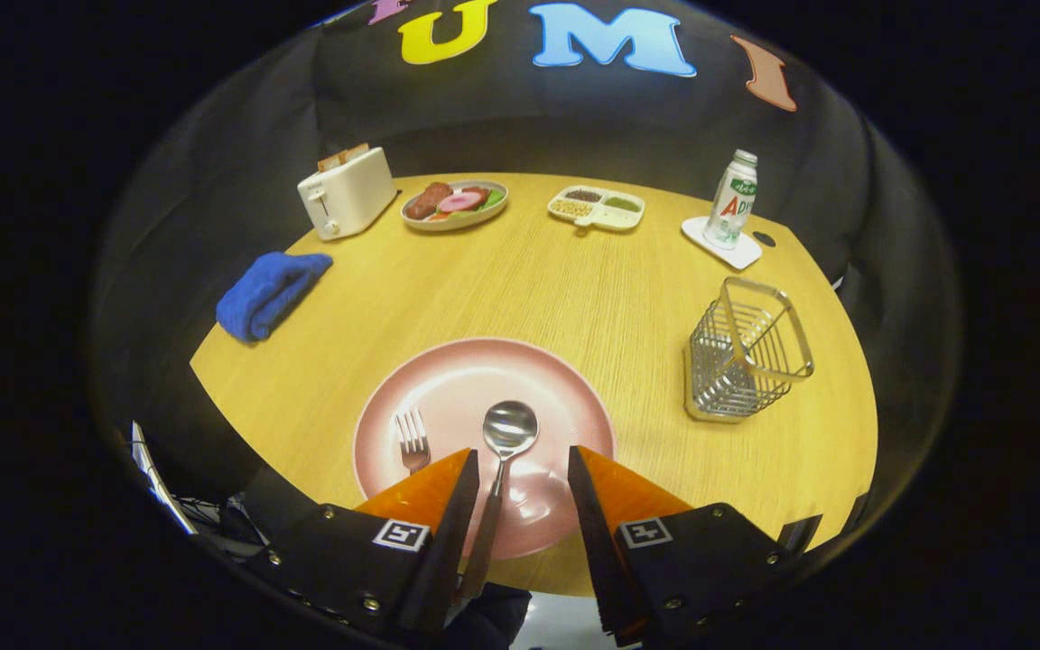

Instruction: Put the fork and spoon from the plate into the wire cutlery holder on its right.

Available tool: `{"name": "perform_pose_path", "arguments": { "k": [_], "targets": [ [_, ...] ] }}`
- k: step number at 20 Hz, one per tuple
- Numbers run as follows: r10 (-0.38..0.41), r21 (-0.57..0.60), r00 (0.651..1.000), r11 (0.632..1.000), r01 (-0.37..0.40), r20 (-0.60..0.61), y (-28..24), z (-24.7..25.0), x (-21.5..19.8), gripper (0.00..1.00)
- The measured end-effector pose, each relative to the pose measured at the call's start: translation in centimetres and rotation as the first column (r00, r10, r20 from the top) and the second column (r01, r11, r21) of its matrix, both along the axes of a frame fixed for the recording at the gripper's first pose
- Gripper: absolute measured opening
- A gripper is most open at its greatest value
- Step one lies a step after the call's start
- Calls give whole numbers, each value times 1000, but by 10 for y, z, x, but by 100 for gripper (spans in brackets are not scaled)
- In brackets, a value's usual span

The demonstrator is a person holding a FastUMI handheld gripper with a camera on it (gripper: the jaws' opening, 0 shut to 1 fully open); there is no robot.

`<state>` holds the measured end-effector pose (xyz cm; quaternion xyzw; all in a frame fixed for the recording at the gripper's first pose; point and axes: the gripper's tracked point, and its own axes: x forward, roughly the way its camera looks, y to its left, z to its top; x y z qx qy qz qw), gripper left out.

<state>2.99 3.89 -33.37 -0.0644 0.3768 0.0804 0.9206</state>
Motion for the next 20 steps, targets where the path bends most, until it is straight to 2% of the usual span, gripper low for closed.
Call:
{"name": "perform_pose_path", "arguments": {
  "k": [1, 2, 7, 10, 12, 13, 16, 20],
  "targets": [
    [-3, 0, 1000, 1000, 3, -24, 0, -8, -1, 62],
    [-3, 7, 999, 1000, 3, -45, 2, -16, -2, 48],
    [3, -14, 992, 1000, -5, -128, 3, -39, -9, 47],
    [-10, -38, 985, 999, 3, -172, 0, -55, -16, 17],
    [-26, -44, 986, 999, 19, -167, -3, -32, -21, 18],
    [-30, -31, 986, 999, 26, -167, -3, -57, -7, 6],
    [-54, 57, 979, 996, 67, -196, 3, -50, -11, 6],
    [-52, 134, 979, 988, 80, -197, 6, -37, -11, 6]
  ]
}}
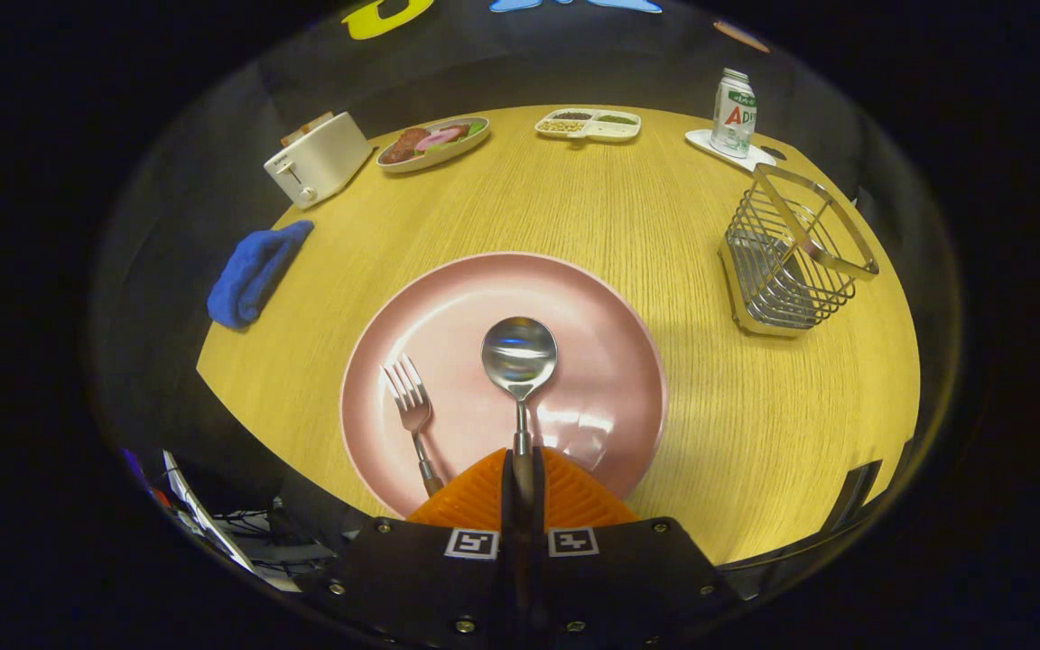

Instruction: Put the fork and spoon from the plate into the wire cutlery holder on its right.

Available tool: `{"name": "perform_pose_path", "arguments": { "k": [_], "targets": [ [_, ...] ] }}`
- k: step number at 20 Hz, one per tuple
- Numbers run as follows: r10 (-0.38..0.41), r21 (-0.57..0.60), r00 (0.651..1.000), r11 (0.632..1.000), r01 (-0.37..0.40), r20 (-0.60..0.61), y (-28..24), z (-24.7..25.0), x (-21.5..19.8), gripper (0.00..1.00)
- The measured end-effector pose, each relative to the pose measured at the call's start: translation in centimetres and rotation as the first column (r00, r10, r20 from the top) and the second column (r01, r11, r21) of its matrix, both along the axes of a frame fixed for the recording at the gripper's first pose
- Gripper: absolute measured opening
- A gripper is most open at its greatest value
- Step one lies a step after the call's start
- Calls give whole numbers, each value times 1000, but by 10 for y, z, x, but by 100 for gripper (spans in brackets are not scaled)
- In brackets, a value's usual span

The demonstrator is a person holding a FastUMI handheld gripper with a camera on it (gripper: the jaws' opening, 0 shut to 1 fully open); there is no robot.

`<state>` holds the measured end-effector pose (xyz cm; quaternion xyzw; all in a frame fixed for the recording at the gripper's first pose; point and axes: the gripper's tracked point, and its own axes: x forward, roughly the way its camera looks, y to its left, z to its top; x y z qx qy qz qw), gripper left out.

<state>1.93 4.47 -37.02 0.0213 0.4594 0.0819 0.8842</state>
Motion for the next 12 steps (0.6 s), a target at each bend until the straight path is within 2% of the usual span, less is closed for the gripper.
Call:
{"name": "perform_pose_path", "arguments": {
  "k": [7, 12],
  "targets": [
    [-65, 113, 997, 992, 59, 50, -2, 39, 5, 6],
    [-159, 170, 978, 976, 135, 132, -34, 90, 24, 6]
  ]
}}
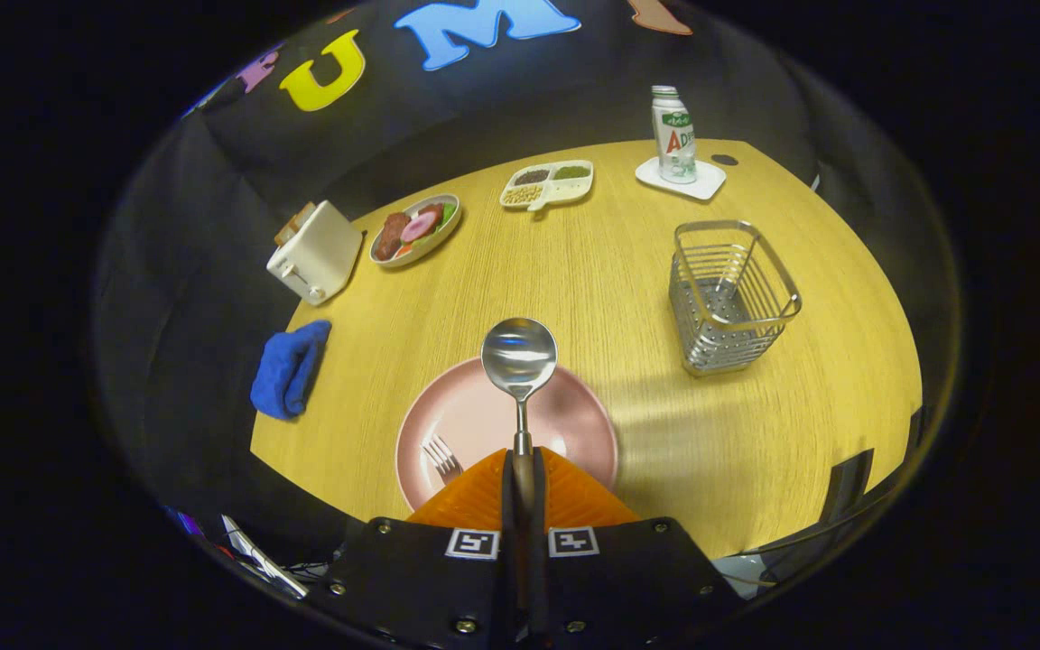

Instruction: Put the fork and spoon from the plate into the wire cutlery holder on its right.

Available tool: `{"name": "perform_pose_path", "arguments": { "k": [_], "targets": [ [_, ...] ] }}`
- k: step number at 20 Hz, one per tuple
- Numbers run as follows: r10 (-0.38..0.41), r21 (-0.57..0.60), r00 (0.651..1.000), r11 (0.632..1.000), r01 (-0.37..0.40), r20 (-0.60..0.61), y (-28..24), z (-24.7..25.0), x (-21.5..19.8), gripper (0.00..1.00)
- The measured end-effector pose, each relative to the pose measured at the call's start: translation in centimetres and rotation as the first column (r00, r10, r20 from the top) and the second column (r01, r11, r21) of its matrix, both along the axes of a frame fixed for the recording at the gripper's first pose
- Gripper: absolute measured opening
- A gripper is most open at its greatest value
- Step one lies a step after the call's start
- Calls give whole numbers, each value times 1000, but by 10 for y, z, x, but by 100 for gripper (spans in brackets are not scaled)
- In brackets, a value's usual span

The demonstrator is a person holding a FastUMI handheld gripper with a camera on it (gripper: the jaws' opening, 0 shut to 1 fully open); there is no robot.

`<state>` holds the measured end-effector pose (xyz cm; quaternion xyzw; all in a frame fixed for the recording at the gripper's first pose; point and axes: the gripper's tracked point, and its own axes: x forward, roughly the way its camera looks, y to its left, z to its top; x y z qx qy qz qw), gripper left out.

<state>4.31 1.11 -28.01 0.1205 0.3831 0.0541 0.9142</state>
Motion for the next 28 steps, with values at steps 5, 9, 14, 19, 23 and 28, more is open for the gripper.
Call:
{"name": "perform_pose_path", "arguments": {
  "k": [5, 9, 14, 19, 23, 28],
  "targets": [
    [-119, 19, 992, 993, 118, 49, -52, 32, 15, 6],
    [-223, 22, 975, 975, 222, 3, -90, 30, 17, 6],
    [-277, -7, 959, 961, 277, -64, -118, 18, 19, 6],
    [-290, -36, 950, 957, 288, -116, -129, 7, 23, 6],
    [-301, 8, 948, 953, 304, -105, -130, 20, 33, 11],
    [-312, 2, 948, 950, 313, -66, -136, 35, 35, 55]
  ]
}}
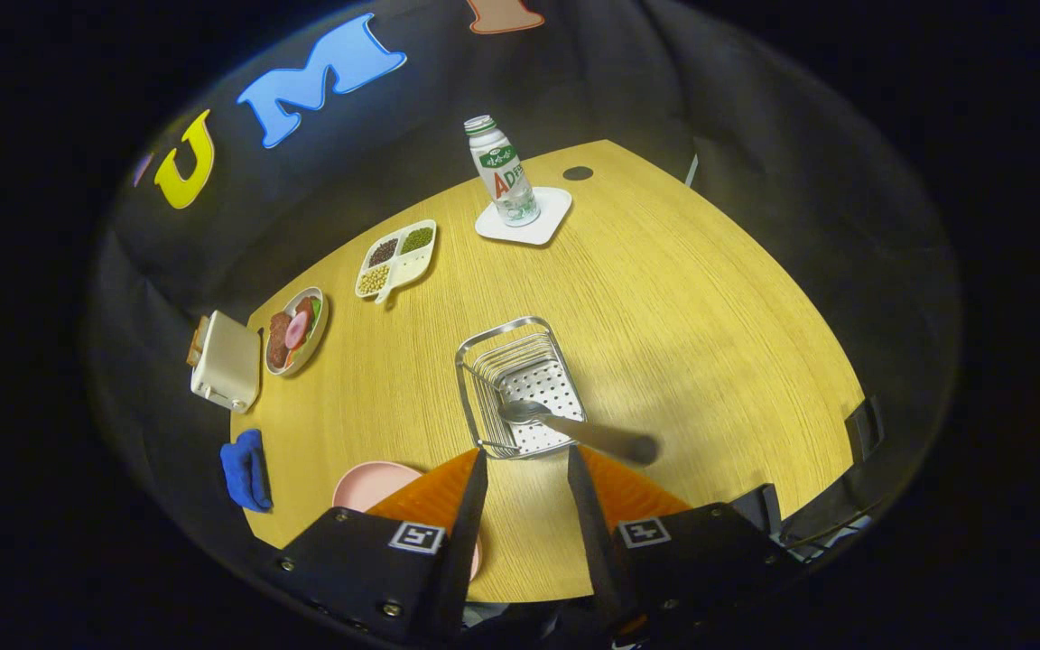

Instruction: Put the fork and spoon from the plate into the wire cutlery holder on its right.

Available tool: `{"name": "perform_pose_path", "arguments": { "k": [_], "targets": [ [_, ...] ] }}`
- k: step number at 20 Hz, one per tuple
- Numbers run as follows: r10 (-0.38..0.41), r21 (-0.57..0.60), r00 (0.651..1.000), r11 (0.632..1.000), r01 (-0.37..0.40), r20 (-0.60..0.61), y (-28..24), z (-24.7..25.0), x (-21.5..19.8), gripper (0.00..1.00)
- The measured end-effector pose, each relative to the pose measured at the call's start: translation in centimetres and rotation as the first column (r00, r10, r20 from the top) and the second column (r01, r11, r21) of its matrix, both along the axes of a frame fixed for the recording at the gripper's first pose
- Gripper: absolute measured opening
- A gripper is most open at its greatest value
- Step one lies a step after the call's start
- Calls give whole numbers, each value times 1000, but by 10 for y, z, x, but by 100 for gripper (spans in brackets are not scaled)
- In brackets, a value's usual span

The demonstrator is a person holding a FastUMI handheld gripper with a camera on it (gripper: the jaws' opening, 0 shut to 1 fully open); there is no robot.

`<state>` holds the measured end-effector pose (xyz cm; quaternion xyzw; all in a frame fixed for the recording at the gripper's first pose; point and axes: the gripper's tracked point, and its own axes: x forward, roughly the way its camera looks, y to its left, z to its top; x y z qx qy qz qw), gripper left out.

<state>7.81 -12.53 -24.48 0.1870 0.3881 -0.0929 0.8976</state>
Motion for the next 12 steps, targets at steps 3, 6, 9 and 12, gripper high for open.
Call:
{"name": "perform_pose_path", "arguments": {
  "k": [3, 6, 9, 12],
  "targets": [
    [15, 14, 1000, 1000, -15, 7, 7, 4, -3, 56],
    [53, 19, 998, 998, -53, 18, 22, 6, -8, 55],
    [133, 14, 991, 991, -133, 30, 49, 6, -11, 55],
    [255, -70, 967, 965, -253, 26, 76, 0, -13, 56]
  ]
}}
